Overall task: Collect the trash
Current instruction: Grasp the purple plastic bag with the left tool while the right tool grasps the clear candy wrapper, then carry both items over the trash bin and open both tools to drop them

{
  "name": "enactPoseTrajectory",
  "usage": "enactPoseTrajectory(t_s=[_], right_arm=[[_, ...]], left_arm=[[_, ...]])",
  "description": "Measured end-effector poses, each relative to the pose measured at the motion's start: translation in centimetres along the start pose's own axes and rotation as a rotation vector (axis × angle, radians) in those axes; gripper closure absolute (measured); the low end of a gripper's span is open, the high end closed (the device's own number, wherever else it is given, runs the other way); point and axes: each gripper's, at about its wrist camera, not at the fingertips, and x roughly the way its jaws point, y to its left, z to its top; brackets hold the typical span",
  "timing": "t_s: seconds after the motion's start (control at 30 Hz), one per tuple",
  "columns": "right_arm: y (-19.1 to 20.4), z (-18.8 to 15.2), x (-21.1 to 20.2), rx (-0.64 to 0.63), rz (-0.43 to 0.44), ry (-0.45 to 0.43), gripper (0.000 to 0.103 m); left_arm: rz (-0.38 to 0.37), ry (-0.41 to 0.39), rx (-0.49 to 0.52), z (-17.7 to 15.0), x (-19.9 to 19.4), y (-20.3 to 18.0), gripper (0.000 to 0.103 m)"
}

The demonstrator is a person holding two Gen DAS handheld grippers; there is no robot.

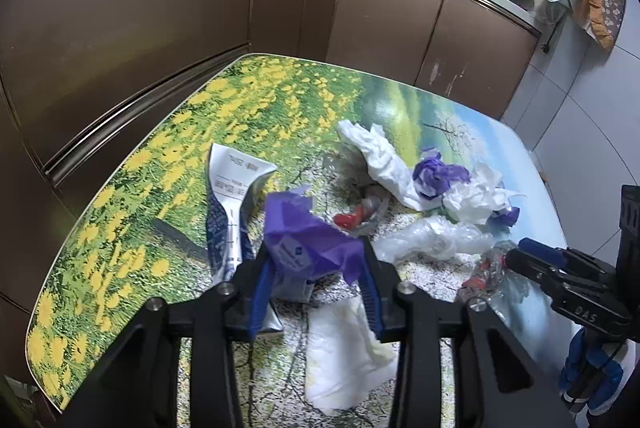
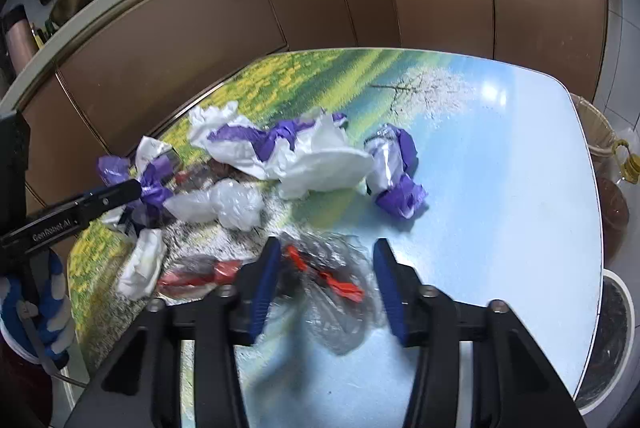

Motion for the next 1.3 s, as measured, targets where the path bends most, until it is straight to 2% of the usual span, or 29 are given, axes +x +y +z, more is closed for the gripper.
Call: enactPoseTrajectory(t_s=[0.13,0.2,0.3,0.47,0.8,1.3], right_arm=[[-0.3,-0.6,0.5,-0.003,-0.009,0.028,0.076],[-0.3,-1.0,0.6,-0.006,-0.011,0.035,0.087],[-0.3,-1.1,0.4,-0.009,-0.013,0.038,0.095],[-0.6,-1.6,-0.4,0.000,-0.017,0.023,0.098],[0.5,-2.4,-4.7,-0.021,-0.025,-0.034,0.099],[2.0,-3.0,-12.4,-0.021,-0.045,-0.175,0.099]], left_arm=[[-0.010,0.000,0.008,-0.2,0.0,-0.3,0.076],[-0.013,-0.008,0.009,-0.2,-0.2,-0.3,0.077],[-0.026,-0.017,0.010,0.0,-0.5,-0.4,0.084],[-0.044,-0.039,0.016,0.2,-1.4,-0.7,0.084],[-0.081,-0.094,0.016,0.4,-4.6,-0.8,0.085],[-0.090,-0.184,0.053,0.4,-10.9,-2.2,0.085]])
